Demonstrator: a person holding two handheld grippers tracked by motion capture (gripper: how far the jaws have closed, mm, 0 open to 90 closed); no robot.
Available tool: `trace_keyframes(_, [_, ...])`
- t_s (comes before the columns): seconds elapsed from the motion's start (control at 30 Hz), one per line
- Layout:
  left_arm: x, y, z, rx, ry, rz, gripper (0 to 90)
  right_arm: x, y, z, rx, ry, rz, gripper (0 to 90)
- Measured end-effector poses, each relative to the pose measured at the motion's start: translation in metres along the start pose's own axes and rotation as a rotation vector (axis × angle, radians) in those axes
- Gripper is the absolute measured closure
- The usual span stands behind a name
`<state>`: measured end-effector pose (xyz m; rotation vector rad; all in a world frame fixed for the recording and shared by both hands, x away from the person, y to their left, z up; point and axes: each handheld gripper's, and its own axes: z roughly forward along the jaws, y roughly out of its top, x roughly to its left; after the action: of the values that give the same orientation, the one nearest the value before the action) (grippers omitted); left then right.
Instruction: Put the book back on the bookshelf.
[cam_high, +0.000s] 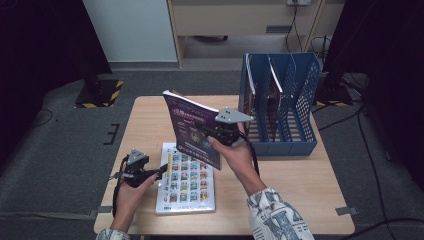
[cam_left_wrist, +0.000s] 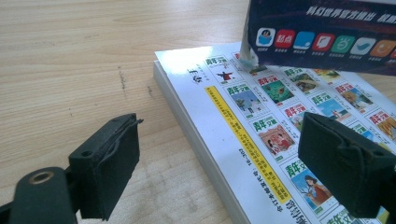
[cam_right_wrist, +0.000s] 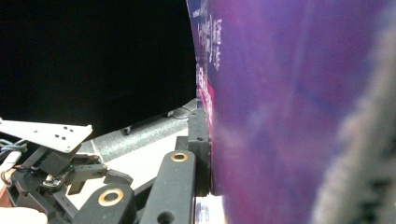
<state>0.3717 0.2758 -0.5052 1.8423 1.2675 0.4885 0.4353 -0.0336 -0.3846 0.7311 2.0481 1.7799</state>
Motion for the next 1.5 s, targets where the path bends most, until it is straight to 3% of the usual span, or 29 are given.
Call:
trace_keyframes(0.4, [0.005, -0.004, 0.003, 0.034, 0.029, -0.004, 4.6, -0.01, 0.004, -0.009, -0.025, -0.086, 0.022, 82.5])
trace_keyframes(1.13, [0.004, -0.005, 0.004, 0.04, 0.041, 0.005, 4.6, -0.025, -0.002, -0.038, -0.027, -0.109, 0.028, 82.5])
trace_keyframes(1.5, [0.005, -0.006, 0.004, 0.044, 0.044, 0.01, 4.6, -0.024, -0.006, -0.053, -0.027, -0.108, 0.027, 82.4])
